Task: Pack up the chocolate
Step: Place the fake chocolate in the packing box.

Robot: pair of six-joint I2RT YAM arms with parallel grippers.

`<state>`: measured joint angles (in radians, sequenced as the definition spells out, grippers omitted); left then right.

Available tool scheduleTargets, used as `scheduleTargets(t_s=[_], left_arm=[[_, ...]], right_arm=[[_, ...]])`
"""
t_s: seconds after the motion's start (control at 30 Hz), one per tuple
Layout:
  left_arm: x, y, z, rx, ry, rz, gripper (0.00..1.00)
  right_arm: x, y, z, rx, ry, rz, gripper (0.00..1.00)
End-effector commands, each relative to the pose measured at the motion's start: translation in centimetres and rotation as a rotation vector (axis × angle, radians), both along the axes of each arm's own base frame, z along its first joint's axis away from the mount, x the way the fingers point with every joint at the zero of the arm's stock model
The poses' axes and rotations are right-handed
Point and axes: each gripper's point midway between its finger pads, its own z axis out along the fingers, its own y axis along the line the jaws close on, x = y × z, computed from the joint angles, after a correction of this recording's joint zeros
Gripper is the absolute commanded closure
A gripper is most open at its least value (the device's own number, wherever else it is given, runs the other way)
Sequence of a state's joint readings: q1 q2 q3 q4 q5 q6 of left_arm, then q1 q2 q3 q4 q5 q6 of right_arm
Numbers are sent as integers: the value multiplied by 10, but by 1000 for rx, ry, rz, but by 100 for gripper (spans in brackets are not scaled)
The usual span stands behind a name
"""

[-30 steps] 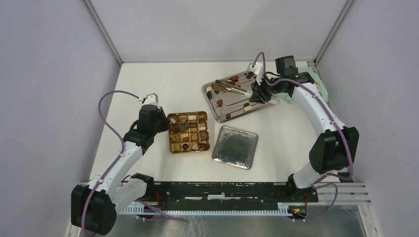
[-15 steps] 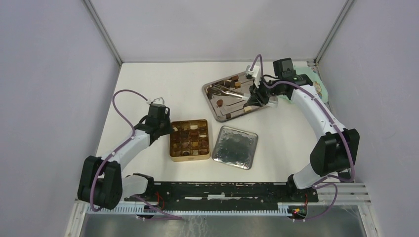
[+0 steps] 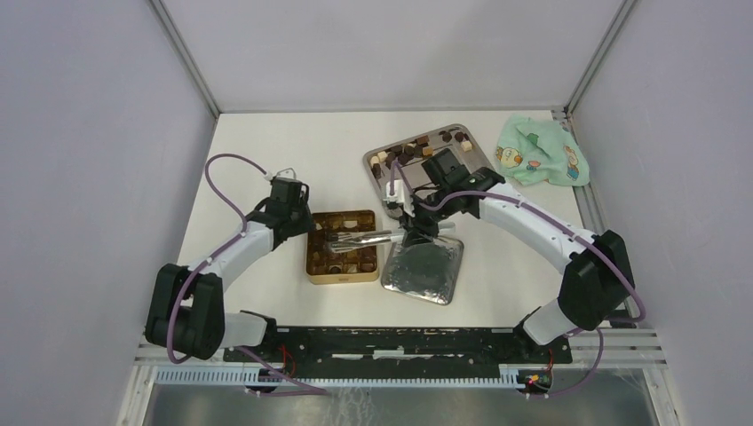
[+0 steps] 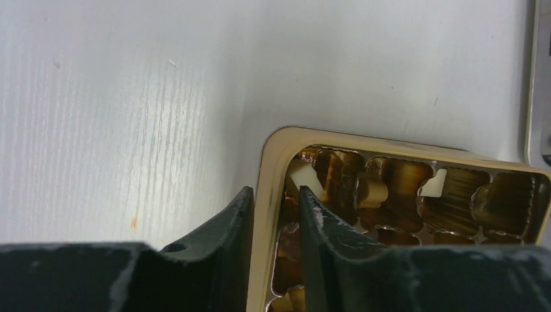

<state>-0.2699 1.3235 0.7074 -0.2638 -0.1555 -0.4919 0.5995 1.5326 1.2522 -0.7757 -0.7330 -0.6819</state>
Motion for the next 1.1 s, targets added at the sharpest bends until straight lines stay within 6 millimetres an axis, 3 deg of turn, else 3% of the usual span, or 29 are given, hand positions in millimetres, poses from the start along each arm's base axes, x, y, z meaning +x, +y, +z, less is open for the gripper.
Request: scheduleTargets(t_s=[0.0, 0.3, 0.47, 0.63, 0.83, 1.07], left_arm=[[7, 0, 32, -54, -78, 73, 57], [-11, 3, 81, -111, -178, 91, 31], [-26, 7, 108, -148, -252, 108, 19], [-40, 13, 122, -182, -301, 141, 8], [-53, 17, 126, -206, -322, 167, 6], [-61, 20, 129, -217, -332, 181, 6]], right_arm=[[-8, 27, 11, 20, -93, 82, 99], [-19, 56, -7, -79, -115, 117, 97], [-14, 66, -1, -82, -129, 112, 97], [-14, 73, -1, -84, -126, 113, 96], [-18, 76, -12, -120, -120, 119, 93], [-13, 74, -17, -144, -132, 92, 76]])
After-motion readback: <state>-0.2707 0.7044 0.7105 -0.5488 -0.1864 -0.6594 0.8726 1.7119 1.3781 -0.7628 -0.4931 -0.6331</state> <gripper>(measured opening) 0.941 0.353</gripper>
